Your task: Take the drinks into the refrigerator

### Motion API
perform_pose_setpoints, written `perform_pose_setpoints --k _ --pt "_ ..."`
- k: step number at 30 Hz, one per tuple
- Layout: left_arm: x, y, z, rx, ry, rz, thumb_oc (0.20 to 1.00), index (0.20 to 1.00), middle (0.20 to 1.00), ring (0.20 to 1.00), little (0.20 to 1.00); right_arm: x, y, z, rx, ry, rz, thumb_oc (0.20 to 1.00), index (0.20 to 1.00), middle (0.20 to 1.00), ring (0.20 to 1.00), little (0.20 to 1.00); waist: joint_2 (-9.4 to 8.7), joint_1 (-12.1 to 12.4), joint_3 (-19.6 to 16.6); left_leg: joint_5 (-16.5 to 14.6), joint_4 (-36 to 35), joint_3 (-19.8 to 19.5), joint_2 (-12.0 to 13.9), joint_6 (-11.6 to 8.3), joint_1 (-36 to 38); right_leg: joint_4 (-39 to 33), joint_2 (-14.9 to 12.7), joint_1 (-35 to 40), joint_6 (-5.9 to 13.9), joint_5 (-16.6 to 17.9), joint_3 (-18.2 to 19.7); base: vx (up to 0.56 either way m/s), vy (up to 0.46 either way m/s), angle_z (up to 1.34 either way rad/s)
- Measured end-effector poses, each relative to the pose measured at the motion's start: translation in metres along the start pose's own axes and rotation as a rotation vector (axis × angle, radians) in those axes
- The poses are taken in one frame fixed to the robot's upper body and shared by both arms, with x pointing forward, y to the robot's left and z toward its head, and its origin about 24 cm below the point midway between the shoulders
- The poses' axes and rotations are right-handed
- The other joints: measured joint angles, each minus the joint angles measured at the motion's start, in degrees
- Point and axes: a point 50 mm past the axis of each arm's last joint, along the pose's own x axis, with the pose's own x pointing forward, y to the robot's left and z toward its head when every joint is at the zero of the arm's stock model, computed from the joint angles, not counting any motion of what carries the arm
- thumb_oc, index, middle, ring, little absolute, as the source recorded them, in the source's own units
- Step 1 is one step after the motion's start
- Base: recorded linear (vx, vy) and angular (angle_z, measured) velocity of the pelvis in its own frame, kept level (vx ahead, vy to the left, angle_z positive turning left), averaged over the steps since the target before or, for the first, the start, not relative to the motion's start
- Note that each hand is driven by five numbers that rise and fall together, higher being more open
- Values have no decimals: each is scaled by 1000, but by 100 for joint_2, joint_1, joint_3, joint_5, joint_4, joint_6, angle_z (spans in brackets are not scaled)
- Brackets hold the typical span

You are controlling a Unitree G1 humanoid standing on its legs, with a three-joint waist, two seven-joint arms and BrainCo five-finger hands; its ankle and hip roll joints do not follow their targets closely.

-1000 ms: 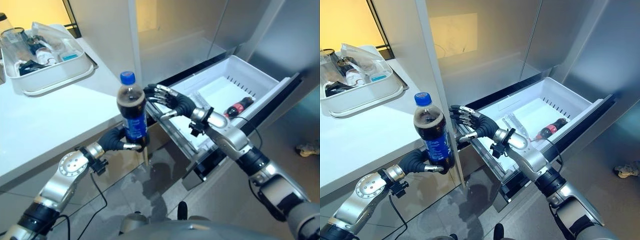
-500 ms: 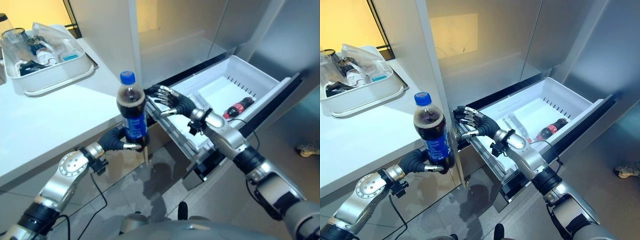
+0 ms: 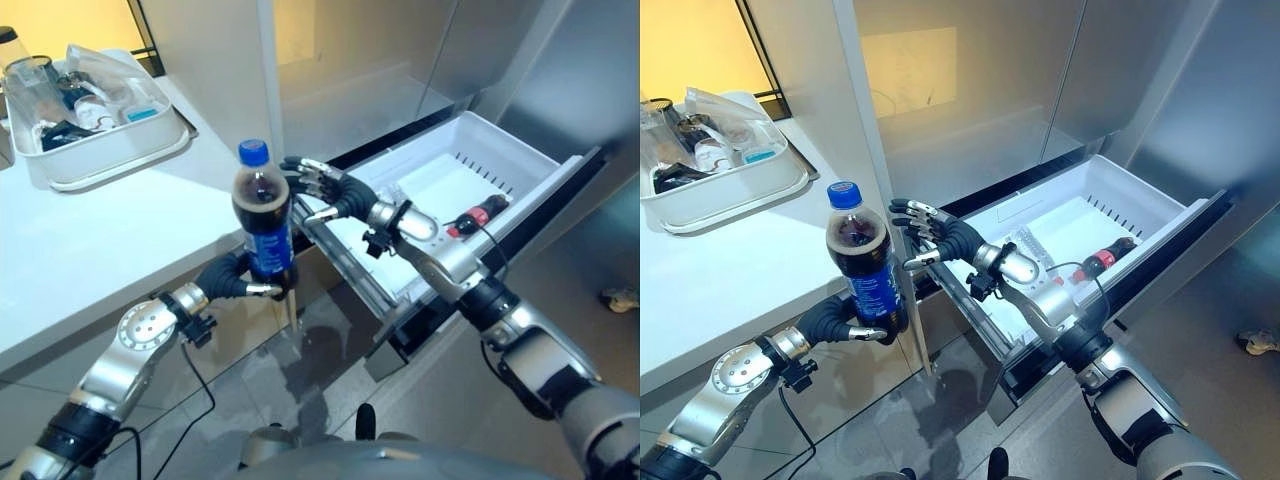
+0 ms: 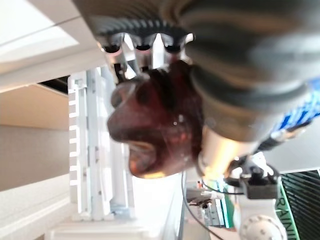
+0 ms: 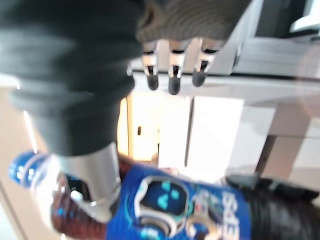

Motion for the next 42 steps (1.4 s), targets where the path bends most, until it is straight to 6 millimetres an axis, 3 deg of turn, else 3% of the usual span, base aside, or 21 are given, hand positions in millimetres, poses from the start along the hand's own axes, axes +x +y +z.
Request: perform_pose_setpoints --k 9,13,20,27,33,42 --pt "5 -5 19 34 -73 -52 200 200 200 200 200 -3 4 6 -30 -11 52 1000 1000 1000 1000 1000 1 -9 0 0 -1 -2 -1 1 -20 0 -1 -14 0 0 -2 0 0 0" --pt "5 -8 30 15 -119 -97 200 200 200 200 200 -17 6 14 -66 -27 87 1000 1000 1000 1000 1000 3 -19 2 -1 -2 -6 -9 3 -27 0 1 -18 1 -1 -6 0 0 0" --pt "2 -10 45 14 -161 -158 200 200 200 200 200 -48 0 -3 -18 27 54 1000 1000 1000 1000 1000 6 -46 4 -1 -2 -11 0 4 -31 0 0 -19 1 -1 -12 0 0 0" --pt "4 -7 48 41 -160 -171 200 200 200 200 200 -44 2 -1 3 3 61 1000 1000 1000 1000 1000 15 -124 9 0 -2 -9 4 3 -34 -2 3 -23 1 -1 -11 0 0 0" --pt "15 -15 51 46 -172 -224 200 200 200 200 200 -30 4 15 0 -53 97 1000 1000 1000 1000 1000 16 -131 9 0 -1 -6 -6 3 -30 -1 10 -23 1 -1 -8 0 0 0" --pt "17 -9 45 47 -144 -194 200 200 200 200 200 -14 12 29 -31 -80 166 1000 1000 1000 1000 1000 21 -161 5 0 0 14 -4 3 -22 1 22 -27 -1 1 12 0 0 0"
